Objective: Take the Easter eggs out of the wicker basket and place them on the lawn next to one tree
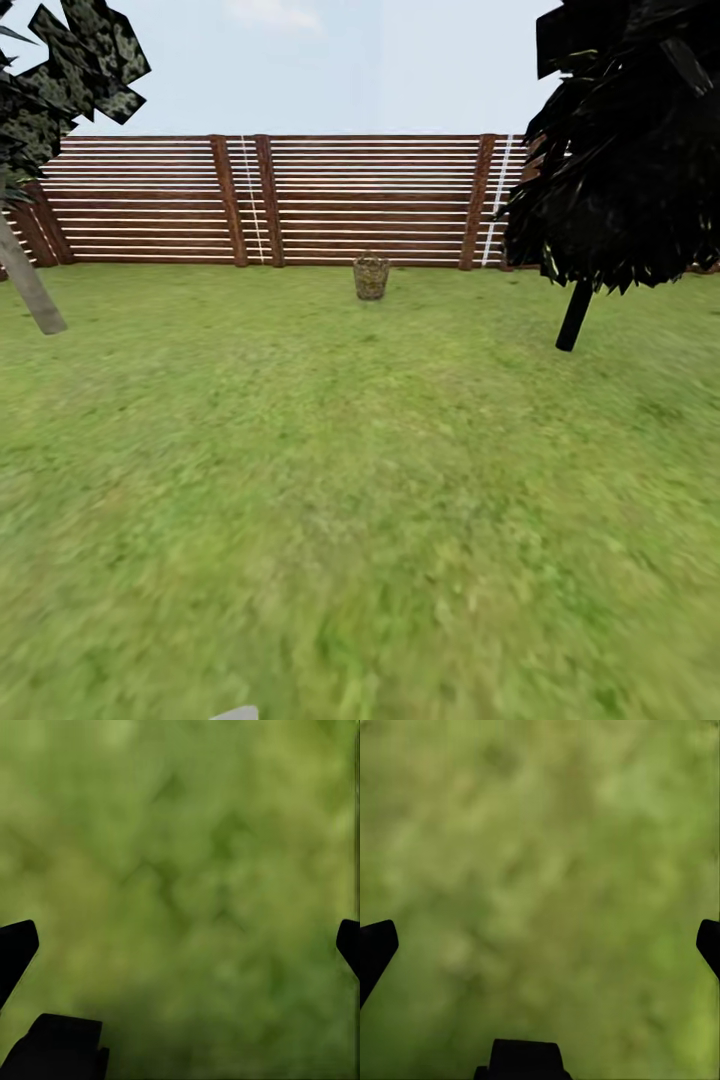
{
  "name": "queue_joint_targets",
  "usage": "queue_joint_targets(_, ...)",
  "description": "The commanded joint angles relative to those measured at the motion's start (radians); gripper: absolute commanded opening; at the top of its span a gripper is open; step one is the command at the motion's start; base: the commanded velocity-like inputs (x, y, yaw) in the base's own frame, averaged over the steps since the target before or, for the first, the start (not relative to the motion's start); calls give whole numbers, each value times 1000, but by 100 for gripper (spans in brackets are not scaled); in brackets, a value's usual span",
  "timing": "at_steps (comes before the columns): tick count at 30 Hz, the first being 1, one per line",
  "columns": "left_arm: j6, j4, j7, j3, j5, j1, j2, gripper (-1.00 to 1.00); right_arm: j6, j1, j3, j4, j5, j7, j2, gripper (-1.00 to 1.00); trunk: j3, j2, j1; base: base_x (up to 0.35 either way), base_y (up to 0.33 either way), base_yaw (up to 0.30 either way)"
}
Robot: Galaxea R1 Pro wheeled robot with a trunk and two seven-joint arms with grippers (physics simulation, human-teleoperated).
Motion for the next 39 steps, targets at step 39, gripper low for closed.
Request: queue_joint_targets(39, 7, -2, 1, 4, 10, 0, -1, 100, -2, 0, 2, 0, 8, 0, -1, 100, -1, 0, 0, 321, 0, 0)
